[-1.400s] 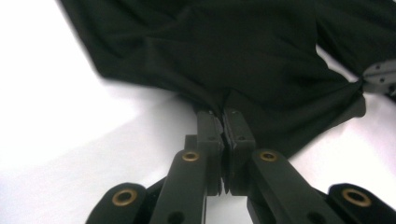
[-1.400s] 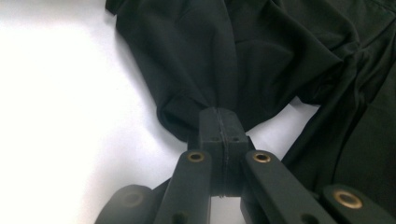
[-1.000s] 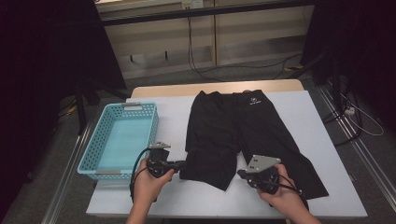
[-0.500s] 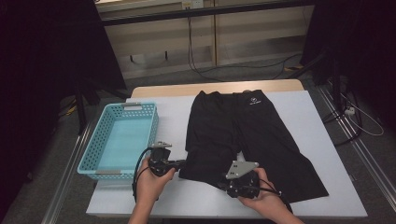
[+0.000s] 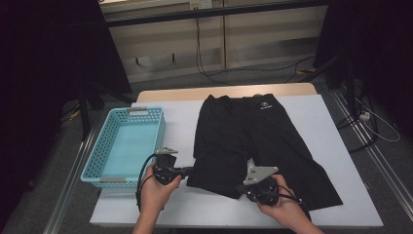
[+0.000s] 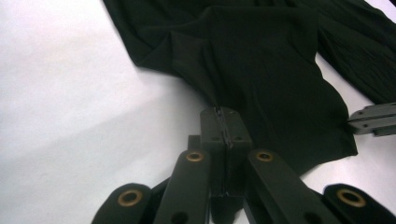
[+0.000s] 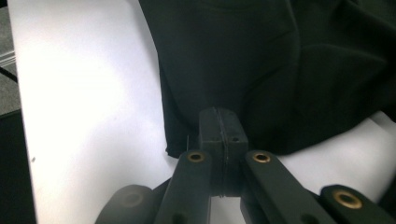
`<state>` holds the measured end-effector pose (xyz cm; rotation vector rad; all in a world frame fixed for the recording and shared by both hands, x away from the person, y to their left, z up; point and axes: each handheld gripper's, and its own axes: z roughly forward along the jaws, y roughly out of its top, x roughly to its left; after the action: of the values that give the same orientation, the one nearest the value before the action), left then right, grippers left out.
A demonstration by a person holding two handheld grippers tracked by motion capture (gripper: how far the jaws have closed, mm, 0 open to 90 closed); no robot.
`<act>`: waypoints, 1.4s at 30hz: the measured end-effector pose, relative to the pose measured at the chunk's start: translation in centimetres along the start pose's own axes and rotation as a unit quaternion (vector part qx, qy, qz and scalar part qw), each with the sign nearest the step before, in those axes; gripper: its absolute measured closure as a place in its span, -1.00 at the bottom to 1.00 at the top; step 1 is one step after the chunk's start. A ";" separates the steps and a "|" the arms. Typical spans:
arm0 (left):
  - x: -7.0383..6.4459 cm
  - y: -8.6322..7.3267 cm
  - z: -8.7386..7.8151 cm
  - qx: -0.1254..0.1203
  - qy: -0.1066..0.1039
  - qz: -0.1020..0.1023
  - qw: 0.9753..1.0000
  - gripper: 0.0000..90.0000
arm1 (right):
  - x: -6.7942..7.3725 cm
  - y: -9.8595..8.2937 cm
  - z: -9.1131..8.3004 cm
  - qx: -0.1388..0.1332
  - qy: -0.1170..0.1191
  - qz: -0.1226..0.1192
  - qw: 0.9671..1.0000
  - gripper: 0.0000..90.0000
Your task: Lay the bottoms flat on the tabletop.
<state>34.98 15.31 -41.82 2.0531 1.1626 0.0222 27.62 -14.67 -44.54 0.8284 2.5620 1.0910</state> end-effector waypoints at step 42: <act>1.1 -1.3 2.0 -0.029 0.045 0.030 0.998 -0.03 | 0.9 2.3 4.3 -0.019 0.019 -0.012 1.000 1.00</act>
<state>35.43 15.26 -44.40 2.0537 1.1403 0.1781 29.62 -10.35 -45.82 0.7718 2.5665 1.1552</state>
